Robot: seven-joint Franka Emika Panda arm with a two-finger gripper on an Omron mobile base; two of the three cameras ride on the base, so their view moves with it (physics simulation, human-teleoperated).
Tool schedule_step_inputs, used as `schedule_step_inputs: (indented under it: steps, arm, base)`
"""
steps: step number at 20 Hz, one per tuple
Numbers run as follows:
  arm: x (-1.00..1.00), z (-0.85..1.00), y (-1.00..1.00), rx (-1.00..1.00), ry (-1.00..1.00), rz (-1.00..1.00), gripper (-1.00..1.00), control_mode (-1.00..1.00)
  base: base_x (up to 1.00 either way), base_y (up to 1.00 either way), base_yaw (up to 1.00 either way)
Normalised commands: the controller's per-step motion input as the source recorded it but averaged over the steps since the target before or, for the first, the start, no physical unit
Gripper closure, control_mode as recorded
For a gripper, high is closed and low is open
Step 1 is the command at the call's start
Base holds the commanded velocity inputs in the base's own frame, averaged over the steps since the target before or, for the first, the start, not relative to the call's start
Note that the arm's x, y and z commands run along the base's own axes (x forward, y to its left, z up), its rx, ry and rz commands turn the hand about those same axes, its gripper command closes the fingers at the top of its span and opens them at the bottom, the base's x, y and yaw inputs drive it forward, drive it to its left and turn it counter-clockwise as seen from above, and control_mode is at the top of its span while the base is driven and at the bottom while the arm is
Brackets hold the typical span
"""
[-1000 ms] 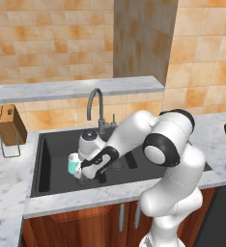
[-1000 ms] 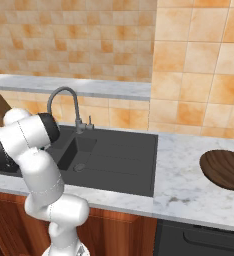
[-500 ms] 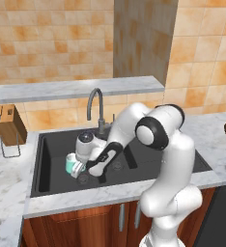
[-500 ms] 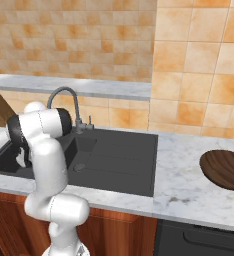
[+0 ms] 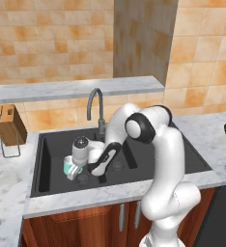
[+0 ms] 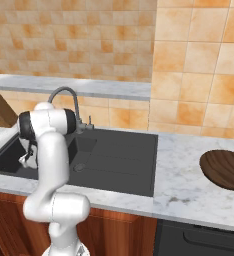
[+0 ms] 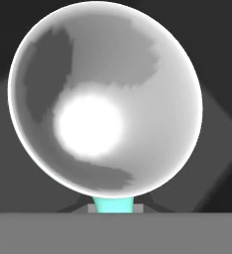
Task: Pick the mug and place it in the sink. Pick the bowl and place it in the open cabinet and then close the cabinet.
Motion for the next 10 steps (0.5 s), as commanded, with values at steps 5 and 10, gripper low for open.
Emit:
schedule_step_inputs:
  steps: [5,10]
  arm:
    - [0.34,-0.34,0.13,0.00,0.01,-0.05,1.00,-1.00]
    - [0.33,-0.32,0.13,0.00,0.01,-0.05,1.00,-1.00]
  base:
    - [0.00,0.00,0.00]
    - [0.00,0.00,0.00]
